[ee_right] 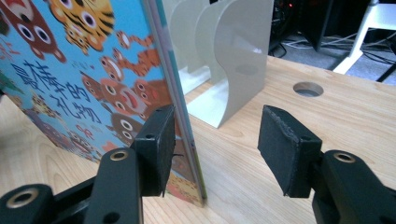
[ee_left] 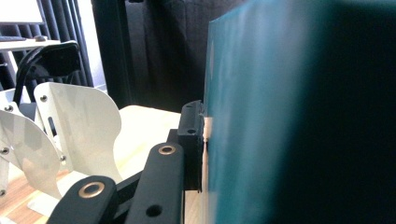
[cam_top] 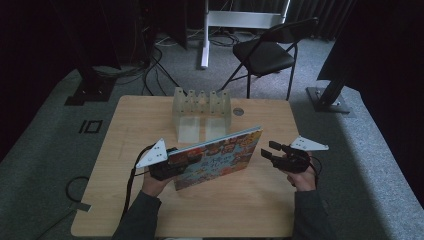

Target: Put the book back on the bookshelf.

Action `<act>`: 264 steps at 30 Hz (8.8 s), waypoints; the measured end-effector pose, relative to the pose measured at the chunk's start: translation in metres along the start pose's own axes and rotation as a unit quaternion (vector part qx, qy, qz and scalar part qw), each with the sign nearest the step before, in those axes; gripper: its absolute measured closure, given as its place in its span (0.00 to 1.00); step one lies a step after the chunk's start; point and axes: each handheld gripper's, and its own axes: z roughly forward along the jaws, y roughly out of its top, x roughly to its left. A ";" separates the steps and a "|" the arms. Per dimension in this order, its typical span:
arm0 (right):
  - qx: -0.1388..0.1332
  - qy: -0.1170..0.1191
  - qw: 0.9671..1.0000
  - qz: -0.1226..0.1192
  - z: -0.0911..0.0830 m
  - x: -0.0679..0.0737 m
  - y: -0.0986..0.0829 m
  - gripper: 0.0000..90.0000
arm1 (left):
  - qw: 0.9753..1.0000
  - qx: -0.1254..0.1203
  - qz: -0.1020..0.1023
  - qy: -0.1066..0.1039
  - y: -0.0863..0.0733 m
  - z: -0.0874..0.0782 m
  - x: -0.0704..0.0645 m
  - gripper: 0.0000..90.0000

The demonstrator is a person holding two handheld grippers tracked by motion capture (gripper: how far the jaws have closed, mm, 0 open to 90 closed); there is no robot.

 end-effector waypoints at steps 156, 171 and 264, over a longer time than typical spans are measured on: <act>0.172 -0.143 0.975 0.015 0.039 -0.034 -0.088 0.29 | 0.992 -0.011 0.019 0.127 -0.008 -0.018 -0.026 0.89; 0.173 -0.142 0.975 0.017 0.039 -0.034 -0.089 0.29 | 0.990 -0.011 0.020 0.141 -0.009 -0.023 -0.025 0.89; 0.172 -0.140 0.975 0.019 0.039 -0.036 -0.088 0.29 | 0.974 -0.015 0.013 0.225 -0.014 -0.052 -0.021 0.88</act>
